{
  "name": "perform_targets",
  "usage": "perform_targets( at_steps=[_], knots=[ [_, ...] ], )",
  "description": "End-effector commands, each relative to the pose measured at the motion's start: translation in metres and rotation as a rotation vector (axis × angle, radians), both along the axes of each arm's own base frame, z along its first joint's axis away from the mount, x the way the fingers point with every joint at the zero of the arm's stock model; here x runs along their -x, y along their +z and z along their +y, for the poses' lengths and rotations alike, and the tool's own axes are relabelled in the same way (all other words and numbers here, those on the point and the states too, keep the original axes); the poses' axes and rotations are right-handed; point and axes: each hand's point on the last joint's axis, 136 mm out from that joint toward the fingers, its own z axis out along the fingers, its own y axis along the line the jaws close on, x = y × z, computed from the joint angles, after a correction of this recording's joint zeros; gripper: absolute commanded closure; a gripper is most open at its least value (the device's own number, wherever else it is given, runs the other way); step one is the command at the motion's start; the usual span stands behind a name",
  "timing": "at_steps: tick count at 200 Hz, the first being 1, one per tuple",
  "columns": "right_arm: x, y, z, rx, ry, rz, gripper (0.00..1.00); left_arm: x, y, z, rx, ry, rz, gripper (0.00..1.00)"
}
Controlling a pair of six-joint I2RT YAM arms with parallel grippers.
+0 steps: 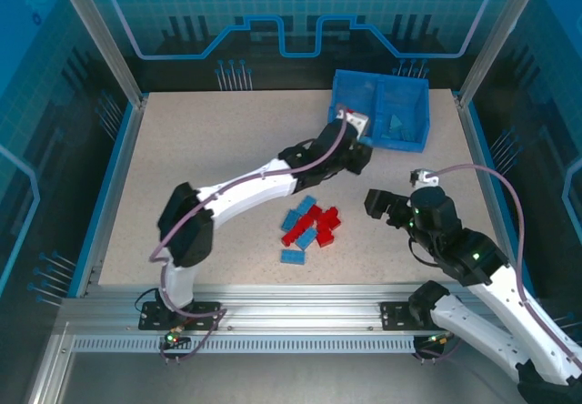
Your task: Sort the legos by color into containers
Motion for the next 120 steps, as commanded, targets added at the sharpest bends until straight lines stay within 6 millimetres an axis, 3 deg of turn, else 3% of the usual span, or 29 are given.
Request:
perform_targets(
  at_steps=[1, 41, 63, 120],
  knots=[
    [0.004, -0.005, -0.025, 0.007, -0.134, -0.008, 0.0, -0.038, -0.022, -0.036, -0.017, -0.053, -0.086, 0.77],
    [0.014, -0.01, -0.039, 0.002, -0.167, -0.038, 0.0, -0.095, -0.02, -0.076, 0.064, -0.103, -0.188, 0.77],
    [0.018, -0.01, -0.045, 0.023, -0.17, -0.047, 0.0, -0.102, -0.032, -0.092, 0.065, -0.16, -0.238, 0.75],
    [0.02, -0.012, -0.043, 0.032, -0.144, -0.041, 0.0, -0.125, -0.044, -0.104, 0.062, -0.159, -0.396, 0.72]
  ],
)
